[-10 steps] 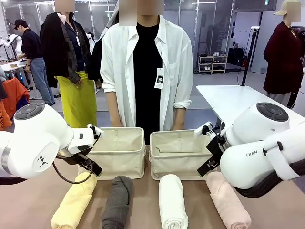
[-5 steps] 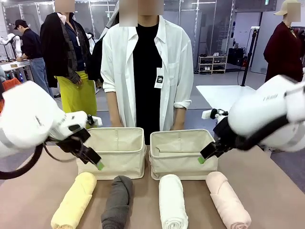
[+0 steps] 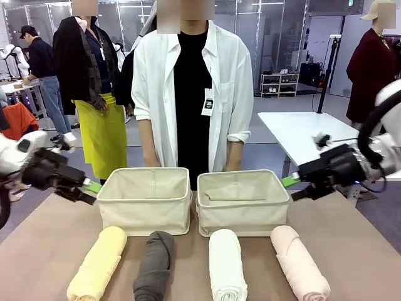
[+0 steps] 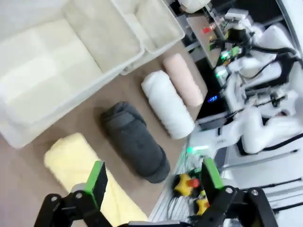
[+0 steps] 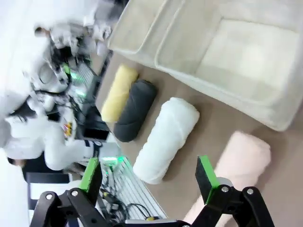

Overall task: Divide the towels into two baskets.
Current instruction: Pick up one hotel-folded towel and place it in the Fabric basket indicated by the person.

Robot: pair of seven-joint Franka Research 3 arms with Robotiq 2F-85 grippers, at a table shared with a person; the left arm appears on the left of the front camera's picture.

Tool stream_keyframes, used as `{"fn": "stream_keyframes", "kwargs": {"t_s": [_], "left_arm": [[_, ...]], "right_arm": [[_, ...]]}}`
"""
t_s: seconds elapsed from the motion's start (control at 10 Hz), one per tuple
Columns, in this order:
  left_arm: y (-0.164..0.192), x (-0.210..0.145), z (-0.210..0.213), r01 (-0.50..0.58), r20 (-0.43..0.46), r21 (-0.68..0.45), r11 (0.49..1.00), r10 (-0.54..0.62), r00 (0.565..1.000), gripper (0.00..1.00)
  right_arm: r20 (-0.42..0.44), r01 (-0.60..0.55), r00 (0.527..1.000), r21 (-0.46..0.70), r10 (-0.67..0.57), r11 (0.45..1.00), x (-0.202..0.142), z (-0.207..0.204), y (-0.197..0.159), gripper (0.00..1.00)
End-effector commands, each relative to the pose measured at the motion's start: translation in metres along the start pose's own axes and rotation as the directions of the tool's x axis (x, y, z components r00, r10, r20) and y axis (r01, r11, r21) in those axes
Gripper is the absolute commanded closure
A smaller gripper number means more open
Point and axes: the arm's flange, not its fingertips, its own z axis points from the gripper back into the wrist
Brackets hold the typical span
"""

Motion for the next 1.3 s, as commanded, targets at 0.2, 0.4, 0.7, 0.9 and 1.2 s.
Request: {"fn": "stream_keyframes", "kwargs": {"t_s": [0.2, 0.4, 0.7, 0.9, 1.2], "left_arm": [[0.068, -0.065, 0.084, -0.157, 0.284, -0.086, 0.984, 0.175, 0.943, 0.0], [0.077, -0.1, 0.135, -0.182, 0.379, -0.05, 0.982, 0.187, 0.906, 0.0], [0.076, -0.13, 0.185, -0.245, 0.448, 0.021, 0.969, 0.209, 0.869, 0.0], [0.084, -0.13, 0.186, -0.262, 0.453, 0.006, 0.965, 0.231, 0.861, 0.0], [0.084, -0.13, 0.186, -0.262, 0.453, 0.006, 0.965, 0.231, 0.861, 0.0]], "right_arm": [[0.283, 0.236, 0.93, 0.028, -0.234, 0.971, -0.06, 0.08, -0.083, 0.0], [0.396, 0.314, 0.869, 0.024, -0.297, 0.949, -0.105, 0.127, -0.108, 0.0], [0.461, 0.364, 0.827, 0.001, -0.323, 0.932, -0.144, 0.16, -0.12, 0.0], [0.464, 0.397, 0.81, 0.015, -0.358, 0.918, -0.138, 0.17, -0.129, 0.0], [0.464, 0.397, 0.81, 0.015, -0.358, 0.918, -0.138, 0.17, -0.129, 0.0]]}}
